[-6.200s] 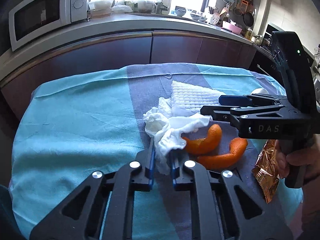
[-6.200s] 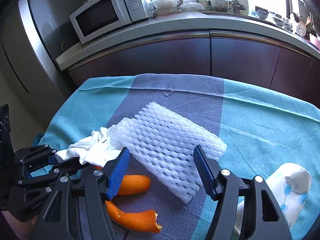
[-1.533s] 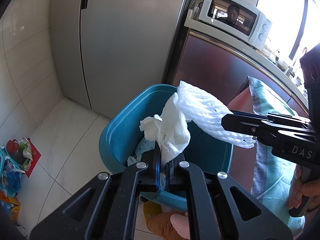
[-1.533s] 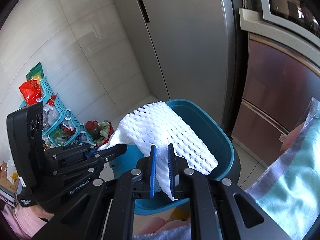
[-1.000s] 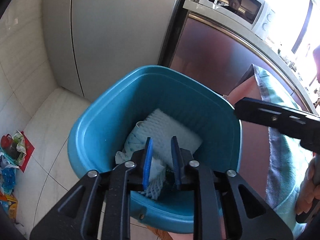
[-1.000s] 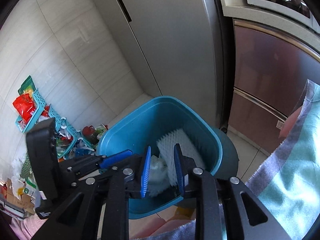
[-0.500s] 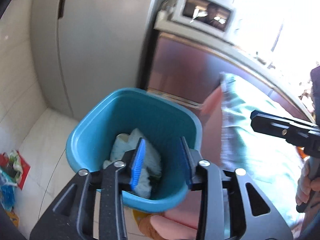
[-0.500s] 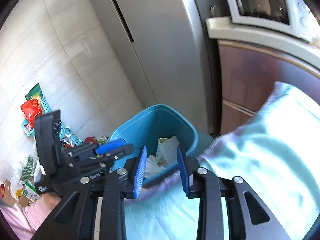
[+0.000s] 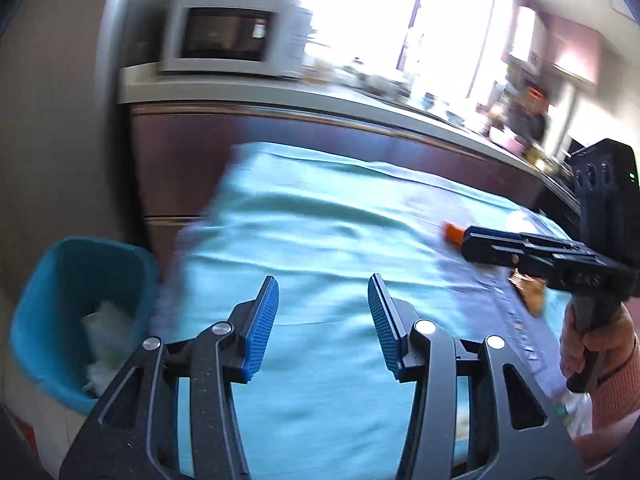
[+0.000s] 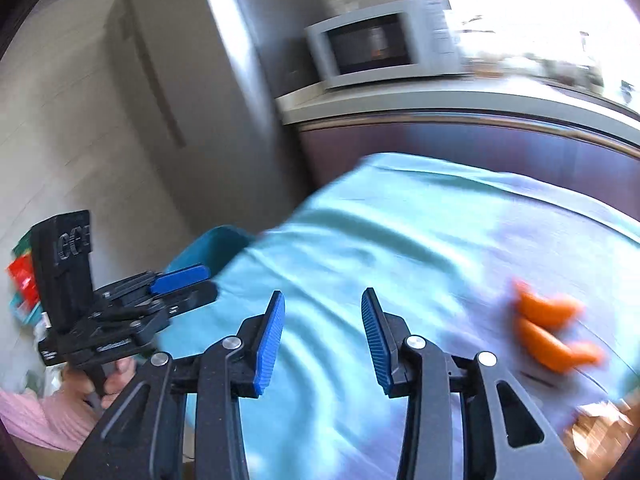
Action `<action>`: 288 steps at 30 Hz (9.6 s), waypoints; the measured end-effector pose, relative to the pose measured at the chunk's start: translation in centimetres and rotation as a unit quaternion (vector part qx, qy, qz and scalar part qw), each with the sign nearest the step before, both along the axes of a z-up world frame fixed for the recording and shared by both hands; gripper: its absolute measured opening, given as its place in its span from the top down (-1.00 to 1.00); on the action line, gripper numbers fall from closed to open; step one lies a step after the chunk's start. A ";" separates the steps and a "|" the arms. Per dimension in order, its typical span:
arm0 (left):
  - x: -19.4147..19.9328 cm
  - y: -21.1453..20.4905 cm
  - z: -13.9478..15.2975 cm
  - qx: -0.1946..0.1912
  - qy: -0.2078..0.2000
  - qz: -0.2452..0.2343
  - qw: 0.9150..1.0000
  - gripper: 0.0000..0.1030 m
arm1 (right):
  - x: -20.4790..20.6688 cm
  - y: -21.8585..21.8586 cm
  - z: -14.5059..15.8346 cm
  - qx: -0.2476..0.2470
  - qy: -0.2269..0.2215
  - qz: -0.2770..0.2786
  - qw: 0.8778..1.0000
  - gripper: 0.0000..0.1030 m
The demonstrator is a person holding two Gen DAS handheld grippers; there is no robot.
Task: Collect trash
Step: 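Swing both tools back over the table toward the gold wrapper, then grasp the gold foil wrapper with the left tool, then grasp an orange peel with the right tool while the left tool holds the wrapper, then carry the gold wrapper and orange peel over the blue bin, then open both tools to drop the wrapper and peel into the bin, then swing both tools back over the table toward the peel and cup, then grasp the orange peel with the left tool while the right tool grasps the white cup rim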
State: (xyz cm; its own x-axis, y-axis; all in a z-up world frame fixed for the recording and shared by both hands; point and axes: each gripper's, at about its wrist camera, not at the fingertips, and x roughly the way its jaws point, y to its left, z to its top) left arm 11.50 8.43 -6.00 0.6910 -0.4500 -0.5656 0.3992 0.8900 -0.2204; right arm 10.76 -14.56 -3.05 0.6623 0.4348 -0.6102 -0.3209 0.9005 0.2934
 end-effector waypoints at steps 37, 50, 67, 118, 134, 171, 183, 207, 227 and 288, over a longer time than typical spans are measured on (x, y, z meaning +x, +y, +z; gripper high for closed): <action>-1.9 -28.3 -2.9 0.070 0.087 -0.258 0.960 -0.16 | -4.9 -21.6 -6.5 0.124 0.080 -0.190 0.971 0.01; -1.3 -28.4 -3.4 0.069 0.109 -0.254 0.959 -0.28 | -6.0 -20.0 -5.5 0.132 0.056 -0.135 0.981 0.89; 0.5 -24.9 -2.5 -0.021 0.143 -0.241 0.960 0.19 | -5.5 -17.2 -3.8 0.207 0.036 -0.048 0.976 0.92; 0.2 -1.4 0.4 -0.091 0.100 -0.039 0.990 0.77 | 0.0 -9.1 -1.7 0.151 0.036 -0.064 0.986 0.79; -2.0 9.0 2.2 -0.095 0.072 0.062 0.991 0.77 | 3.3 2.9 0.1 0.150 0.038 0.082 0.985 0.79; -1.3 22.3 -3.5 -0.075 0.126 0.235 0.961 0.77 | 11.0 23.2 -2.0 0.073 0.100 0.240 0.963 0.79; 1.2 22.0 -6.6 -0.073 0.159 0.233 0.957 0.68 | 13.8 26.4 -5.0 0.041 0.139 0.227 0.963 0.78; -1.0 24.7 -7.2 -0.055 0.151 0.335 0.928 0.06 | 17.1 27.8 -6.5 -0.087 0.158 0.181 0.967 0.38; -0.7 26.6 -9.9 -0.085 0.187 0.326 0.923 0.03 | 18.9 29.8 -8.9 -0.172 0.195 0.186 0.947 0.48; 9.0 -22.6 -1.6 0.047 0.073 -0.133 0.987 -0.23 | -3.8 -20.0 -4.5 0.137 0.017 -0.224 0.965 0.11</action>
